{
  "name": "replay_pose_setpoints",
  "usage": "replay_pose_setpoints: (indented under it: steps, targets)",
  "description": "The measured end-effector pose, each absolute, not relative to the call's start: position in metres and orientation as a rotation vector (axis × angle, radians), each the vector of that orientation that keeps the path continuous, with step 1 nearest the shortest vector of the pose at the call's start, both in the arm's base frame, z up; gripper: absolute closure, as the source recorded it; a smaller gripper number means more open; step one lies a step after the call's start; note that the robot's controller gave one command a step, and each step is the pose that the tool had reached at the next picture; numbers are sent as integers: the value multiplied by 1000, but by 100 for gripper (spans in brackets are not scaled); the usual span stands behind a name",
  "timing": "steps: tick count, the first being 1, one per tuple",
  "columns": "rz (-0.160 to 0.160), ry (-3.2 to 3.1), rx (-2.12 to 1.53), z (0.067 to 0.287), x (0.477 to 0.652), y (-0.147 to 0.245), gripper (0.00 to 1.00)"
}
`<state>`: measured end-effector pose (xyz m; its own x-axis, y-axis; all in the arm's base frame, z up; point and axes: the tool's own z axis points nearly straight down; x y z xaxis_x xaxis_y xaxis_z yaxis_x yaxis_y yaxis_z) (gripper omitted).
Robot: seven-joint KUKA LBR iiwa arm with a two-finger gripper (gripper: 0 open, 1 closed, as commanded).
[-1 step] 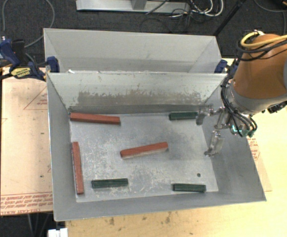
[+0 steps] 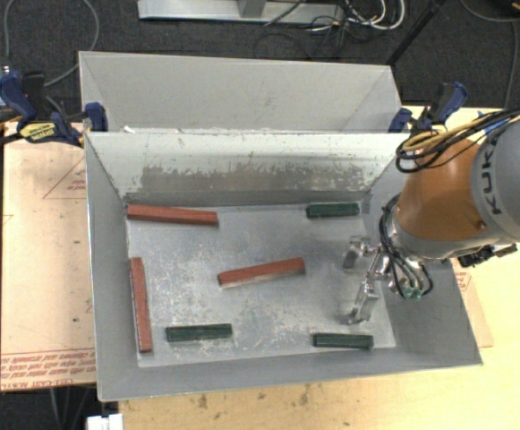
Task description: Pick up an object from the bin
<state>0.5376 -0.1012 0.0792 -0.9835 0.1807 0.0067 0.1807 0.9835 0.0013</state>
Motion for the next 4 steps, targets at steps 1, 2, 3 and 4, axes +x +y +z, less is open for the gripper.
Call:
replay_pose_setpoints:
  steps: [1,2,3,4]
  targets:
    - [0,-3139,-261,110,575,-108,0]
    - [-4,-3122,365,74,516,-54,0]
    - [-4,-3099,575,72,513,24,0]
    - [-2,-3042,830,72,495,91,0]
